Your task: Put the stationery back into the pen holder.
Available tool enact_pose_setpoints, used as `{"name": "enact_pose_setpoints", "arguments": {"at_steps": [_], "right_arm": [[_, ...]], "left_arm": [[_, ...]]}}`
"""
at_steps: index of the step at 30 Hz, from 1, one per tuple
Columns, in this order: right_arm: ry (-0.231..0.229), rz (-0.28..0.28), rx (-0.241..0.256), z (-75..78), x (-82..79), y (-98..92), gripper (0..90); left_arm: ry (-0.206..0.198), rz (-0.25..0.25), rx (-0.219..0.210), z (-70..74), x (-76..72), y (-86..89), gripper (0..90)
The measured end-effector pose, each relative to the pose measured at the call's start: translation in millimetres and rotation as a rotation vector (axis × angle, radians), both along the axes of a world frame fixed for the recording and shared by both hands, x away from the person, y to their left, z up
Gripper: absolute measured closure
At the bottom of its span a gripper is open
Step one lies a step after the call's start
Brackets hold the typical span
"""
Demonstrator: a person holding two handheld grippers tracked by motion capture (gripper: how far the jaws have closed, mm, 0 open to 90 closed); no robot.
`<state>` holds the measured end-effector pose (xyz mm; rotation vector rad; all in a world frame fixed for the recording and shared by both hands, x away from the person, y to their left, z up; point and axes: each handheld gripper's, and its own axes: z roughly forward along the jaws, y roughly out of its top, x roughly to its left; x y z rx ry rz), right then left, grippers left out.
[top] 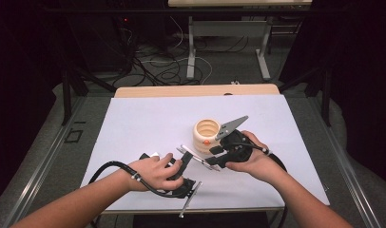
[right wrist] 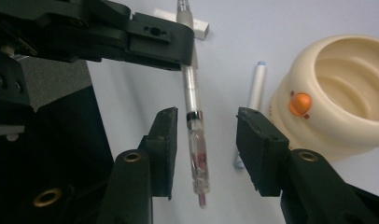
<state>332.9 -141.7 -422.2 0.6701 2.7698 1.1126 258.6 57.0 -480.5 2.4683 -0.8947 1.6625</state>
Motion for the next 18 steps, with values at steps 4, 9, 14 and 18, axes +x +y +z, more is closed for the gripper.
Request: {"name": "enact_pose_setpoints", "arguments": {"at_steps": [4,9,14,18], "right_arm": [[0.039,0.025,-0.021,-2.8,-1.0,6.7,61.8],[0.074,0.026,-0.057,-5.7,-1.9,11.5,64.5],[0.092,0.031,-0.084,-10.3,-1.3,14.4,67.2],[0.083,0.046,-0.097,-13.6,1.0,16.4,68.5]], "left_arm": [[-0.028,-0.035,0.038,0.7,-2.1,-7.8,79.9],[-0.044,-0.054,0.052,-1.1,-5.0,-12.7,79.9],[-0.040,-0.063,0.057,-3.1,-6.3,-14.0,79.9],[-0.039,-0.065,0.066,-3.7,-7.4,-15.1,79.9]]}}
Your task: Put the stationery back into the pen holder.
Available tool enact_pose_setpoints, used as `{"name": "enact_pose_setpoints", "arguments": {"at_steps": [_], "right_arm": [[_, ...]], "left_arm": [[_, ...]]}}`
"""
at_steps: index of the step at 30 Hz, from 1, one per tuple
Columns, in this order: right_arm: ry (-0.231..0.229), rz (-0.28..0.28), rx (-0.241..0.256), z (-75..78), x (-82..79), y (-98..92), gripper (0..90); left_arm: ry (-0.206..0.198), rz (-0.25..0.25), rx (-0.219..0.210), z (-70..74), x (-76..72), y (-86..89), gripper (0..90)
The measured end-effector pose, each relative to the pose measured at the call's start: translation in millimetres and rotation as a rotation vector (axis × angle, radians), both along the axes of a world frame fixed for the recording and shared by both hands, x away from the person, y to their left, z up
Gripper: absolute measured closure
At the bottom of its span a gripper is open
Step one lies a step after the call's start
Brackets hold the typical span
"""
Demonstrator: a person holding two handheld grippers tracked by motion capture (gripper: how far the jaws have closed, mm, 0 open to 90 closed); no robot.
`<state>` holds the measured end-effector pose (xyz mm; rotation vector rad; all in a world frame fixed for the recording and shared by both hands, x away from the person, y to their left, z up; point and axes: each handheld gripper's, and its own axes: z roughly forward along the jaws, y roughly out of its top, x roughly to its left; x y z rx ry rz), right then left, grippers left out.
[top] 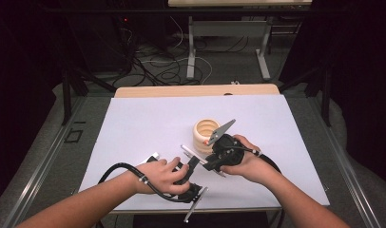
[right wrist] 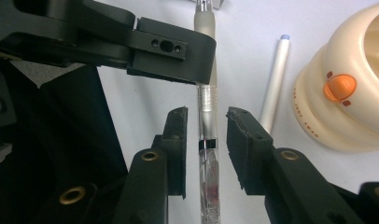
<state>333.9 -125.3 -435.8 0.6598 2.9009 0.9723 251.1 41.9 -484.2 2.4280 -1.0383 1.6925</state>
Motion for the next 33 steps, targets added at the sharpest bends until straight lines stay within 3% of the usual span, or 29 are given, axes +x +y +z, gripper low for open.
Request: {"name": "enact_pose_setpoints", "arguments": {"at_steps": [2,3,4,5,6,16,17,18,21,22,27,29,33], "right_arm": [[0.012,-0.013,-0.010,-1.0,-0.5,1.0,69.0],[-0.006,0.003,-0.004,-2.3,1.4,1.3,69.0],[0.004,0.001,-0.003,-3.2,1.4,1.7,69.1],[0.001,0.002,-0.003,-4.1,2.3,2.3,69.6],[0.017,-0.006,-0.011,-4.1,1.8,2.6,69.7],[0.034,-0.002,-0.022,-7.2,4.1,7.7,75.2],[0.042,-0.012,-0.027,-7.1,3.4,8.4,75.7],[0.037,-0.006,-0.029,-7.5,4.2,8.6,76.6],[0.039,-0.004,-0.030,-8.1,4.7,9.4,78.5],[0.041,-0.002,-0.031,-8.1,5.0,9.5,78.7],[0.050,-0.004,-0.042,-7.1,4.5,10.0,79.3],[0.054,-0.012,-0.038,-7.5,4.8,10.2,79.4],[0.068,-0.021,-0.035,-8.1,6.0,10.3,79.5]], "left_arm": [[0.000,-0.002,-0.003,-0.1,-0.3,-0.4,79.9],[0.019,0.008,-0.023,-1.7,-0.3,0.5,79.9],[0.011,-0.011,-0.060,-5.2,0.3,2.2,79.9],[-0.023,-0.029,-0.024,-2.2,-0.7,0.1,79.9],[-0.007,-0.006,0.000,0.7,-1.7,-1.5,79.9],[-0.007,-0.024,-0.010,-0.4,-2.9,-2.5,79.9],[-0.029,-0.050,-0.030,-2.6,-2.2,-1.6,79.9],[-0.041,-0.048,-0.020,-1.8,-2.7,-2.0,79.9],[-0.031,-0.052,-0.027,-2.8,-2.4,-1.5,79.9],[-0.017,-0.033,-0.008,-0.8,-3.1,-2.4,79.9],[-0.031,-0.054,-0.025,-2.9,-2.3,-1.4,79.8],[-0.022,-0.026,0.007,0.3,-3.5,-3.0,79.8],[0.003,-0.027,-0.006,-0.2,-2.3,-2.7,79.6]]}}
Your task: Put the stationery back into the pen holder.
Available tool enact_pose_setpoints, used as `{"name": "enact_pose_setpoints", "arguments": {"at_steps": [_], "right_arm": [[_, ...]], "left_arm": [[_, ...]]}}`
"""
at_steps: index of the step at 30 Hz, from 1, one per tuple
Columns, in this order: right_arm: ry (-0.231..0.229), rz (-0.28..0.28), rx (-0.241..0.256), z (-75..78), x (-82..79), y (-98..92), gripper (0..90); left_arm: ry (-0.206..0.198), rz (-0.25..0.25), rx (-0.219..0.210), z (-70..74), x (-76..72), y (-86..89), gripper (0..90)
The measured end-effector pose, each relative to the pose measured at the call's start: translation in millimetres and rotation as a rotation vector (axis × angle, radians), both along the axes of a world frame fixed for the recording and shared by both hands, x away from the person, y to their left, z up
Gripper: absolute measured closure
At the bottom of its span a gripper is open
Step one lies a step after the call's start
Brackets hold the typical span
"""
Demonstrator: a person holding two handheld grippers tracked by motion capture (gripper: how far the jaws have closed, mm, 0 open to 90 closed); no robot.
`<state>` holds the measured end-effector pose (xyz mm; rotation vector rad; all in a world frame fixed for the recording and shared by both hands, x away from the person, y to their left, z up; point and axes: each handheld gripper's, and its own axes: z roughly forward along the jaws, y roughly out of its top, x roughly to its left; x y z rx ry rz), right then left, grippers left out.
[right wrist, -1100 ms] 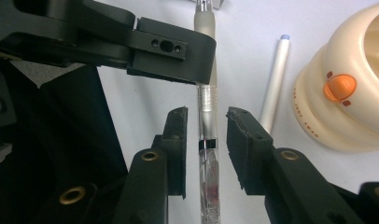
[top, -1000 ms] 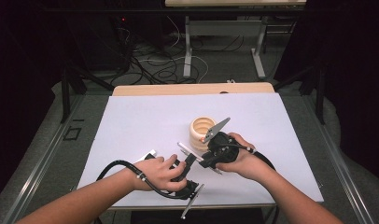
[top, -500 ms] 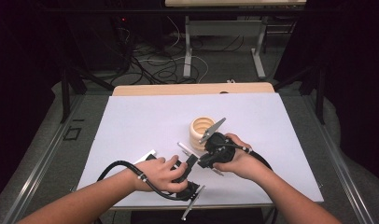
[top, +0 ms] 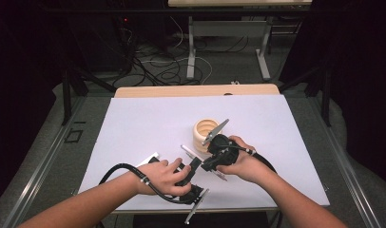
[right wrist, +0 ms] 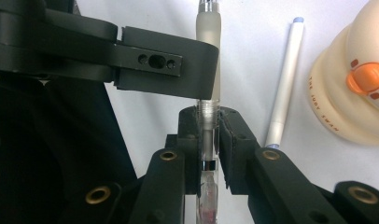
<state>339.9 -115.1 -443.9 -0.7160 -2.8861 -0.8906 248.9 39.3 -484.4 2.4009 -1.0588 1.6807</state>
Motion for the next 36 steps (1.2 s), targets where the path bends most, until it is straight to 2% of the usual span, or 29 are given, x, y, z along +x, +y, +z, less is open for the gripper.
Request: {"name": "enact_pose_setpoints", "arguments": {"at_steps": [3,4,6,8,9,11,12,13,15,16,18,20,21,25,26,27,28,31,32,33,34,36], "right_arm": [[0.008,-0.008,0.008,-0.2,0.5,0.4,79.5],[0.024,-0.018,0.004,0.7,0.1,0.2,79.5],[0.017,-0.009,0.014,0.4,2.2,-0.1,79.6],[0.018,-0.029,0.013,0.5,2.3,0.0,79.6],[0.010,-0.023,0.015,0.0,4.1,-0.6,79.5],[0.009,-0.031,0.018,-0.4,5.8,-1.7,79.6],[0.016,-0.050,0.014,0.2,5.4,-2.3,79.6],[0.006,-0.042,0.022,-0.6,7.5,-3.2,79.5],[0.009,-0.060,0.019,0.5,8.5,-4.8,79.6],[0.017,-0.078,0.016,1.4,8.2,-5.4,79.6],[0.004,-0.082,0.020,2.1,10.1,-7.0,79.6],[0.007,-0.101,0.029,2.7,11.3,-8.1,79.6],[-0.004,-0.101,0.030,3.1,12.8,-9.1,79.6],[-0.013,-0.141,0.053,5.4,16.9,-12.9,79.6],[-0.034,-0.137,0.060,5.6,19.5,-14.3,79.6],[-0.032,-0.140,0.079,5.5,21.3,-15.3,79.6],[-0.035,-0.155,0.086,6.1,22.4,-16.3,79.6],[-0.047,-0.181,0.122,8.0,27.5,-20.2,79.6],[-0.042,-0.188,0.120,10.1,29.3,-22.1,79.6],[-0.058,-0.207,0.136,10.3,31.1,-22.9,79.6],[-0.055,-0.216,0.142,11.8,33.0,-24.4,79.6],[-0.065,-0.238,0.163,13.8,36.7,-26.3,79.6]], "left_arm": [[-0.001,0.005,-0.002,1.1,0.5,0.3,79.2],[0.002,0.011,-0.009,1.4,0.9,0.6,79.1],[0.013,0.015,-0.015,3.1,1.7,0.8,78.5],[0.022,0.024,-0.031,3.7,2.1,1.6,77.5],[0.036,0.043,-0.034,3.4,2.5,2.5,76.5],[0.048,0.048,-0.033,3.8,2.8,3.5,74.6],[0.052,0.049,-0.048,2.6,3.0,4.8,74.1],[0.069,0.062,-0.039,3.5,3.1,4.9,74.0],[0.088,0.072,-0.052,3.4,3.2,6.1,73.4],[0.098,0.062,-0.061,3.3,3.8,6.1,73.3],[0.097,0.068,-0.068,3.3,4.4,6.7,72.2],[0.128,0.091,-0.067,2.4,6.2,7.1,69.9],[0.115,0.090,-0.066,3.9,7.3,6.4,69.0],[0.137,0.138,-0.101,5.4,13.3,6.0,65.3],[0.140,0.146,-0.108,5.6,14.4,6.3,64.5],[0.138,0.153,-0.109,6.0,15.2,6.6,63.6],[0.157,0.154,-0.152,3.4,16.7,7.5,63.5],[0.171,0.177,-0.164,2.6,20.0,8.3,60.3],[0.175,0.189,-0.171,2.3,21.2,8.7,59.5],[0.185,0.202,-0.174,2.5,22.6,8.9,58.4],[0.211,0.222,-0.242,-1.1,23.8,10.8,56.9],[0.247,0.257,-0.284,-1.9,27.4,11.7,54.6]]}}
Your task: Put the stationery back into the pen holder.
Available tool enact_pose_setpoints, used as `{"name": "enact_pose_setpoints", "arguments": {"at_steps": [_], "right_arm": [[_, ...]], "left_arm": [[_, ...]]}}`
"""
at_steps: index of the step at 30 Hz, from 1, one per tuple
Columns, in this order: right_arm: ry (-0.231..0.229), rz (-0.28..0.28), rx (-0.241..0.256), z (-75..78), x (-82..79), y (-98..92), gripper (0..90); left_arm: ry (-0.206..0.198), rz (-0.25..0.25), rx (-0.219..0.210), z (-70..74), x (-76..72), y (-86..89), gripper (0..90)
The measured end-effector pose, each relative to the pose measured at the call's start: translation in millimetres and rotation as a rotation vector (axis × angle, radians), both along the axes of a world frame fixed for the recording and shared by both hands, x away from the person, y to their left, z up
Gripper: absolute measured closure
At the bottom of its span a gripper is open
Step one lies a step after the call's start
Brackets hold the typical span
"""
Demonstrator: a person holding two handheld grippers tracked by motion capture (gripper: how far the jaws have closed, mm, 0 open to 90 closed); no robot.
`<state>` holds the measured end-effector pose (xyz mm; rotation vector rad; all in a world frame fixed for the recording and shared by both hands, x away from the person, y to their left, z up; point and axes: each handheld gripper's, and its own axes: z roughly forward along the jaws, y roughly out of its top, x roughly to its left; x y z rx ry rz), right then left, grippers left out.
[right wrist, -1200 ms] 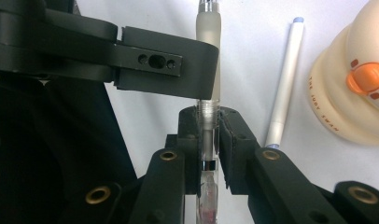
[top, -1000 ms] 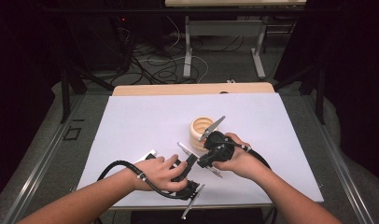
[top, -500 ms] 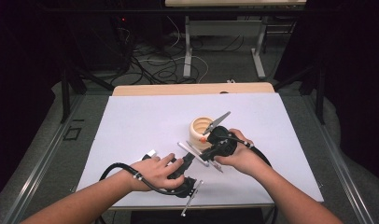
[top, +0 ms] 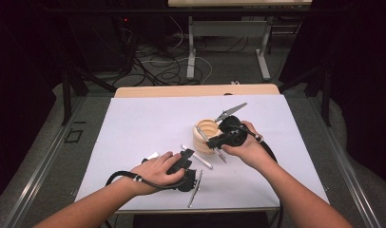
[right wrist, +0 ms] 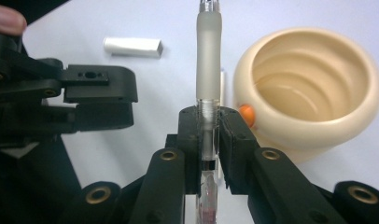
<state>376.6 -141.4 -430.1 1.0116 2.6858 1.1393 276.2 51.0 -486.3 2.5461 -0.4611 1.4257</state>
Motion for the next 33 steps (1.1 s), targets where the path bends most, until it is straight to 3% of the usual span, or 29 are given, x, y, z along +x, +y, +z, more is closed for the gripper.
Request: {"name": "enact_pose_setpoints", "arguments": {"at_steps": [1,4,5,6,10,13,18,26,28,31,33], "right_arm": [[-0.005,-0.006,0.004,1.2,1.8,-0.8,79.6],[-0.024,-0.033,0.019,4.0,6.7,-2.2,79.6],[-0.028,-0.039,0.023,5.2,8.2,-2.4,79.6],[-0.034,-0.051,0.027,6.2,9.4,-2.4,79.6],[-0.072,-0.073,0.058,8.0,17.2,-1.8,79.6],[-0.083,-0.092,0.054,12.3,21.7,-1.3,79.6],[-0.130,-0.119,0.080,17.8,28.8,0.4,79.6],[-0.195,-0.151,0.110,23.7,38.1,3.8,79.6],[-0.208,-0.165,0.114,25.1,40.9,4.4,79.6],[-0.210,-0.182,0.115,24.8,46.5,5.7,79.6],[-0.217,-0.193,0.113,23.9,50.5,7.1,79.5]], "left_arm": [[0.021,0.014,0.008,1.9,2.1,-0.2,53.7],[0.064,0.064,-0.040,3.8,6.8,1.0,51.8],[0.071,0.070,-0.036,5.6,8.6,0.9,51.4],[0.081,0.088,-0.071,4.6,9.2,1.8,50.7],[0.142,0.141,-0.128,7.0,13.6,3.5,50.0],[0.179,0.181,-0.174,9.0,17.5,5.5,48.4],[0.256,0.216,-0.281,13.4,23.8,10.2,44.4],[0.398,0.314,-0.503,24.1,39.0,22.4,39.3],[0.459,0.348,-0.588,25.6,44.5,26.9,37.1],[0.547,0.404,-0.671,25.5,50.1,31.6,34.9],[0.579,0.436,-0.717,24.9,52.4,34.4,34.1]]}}
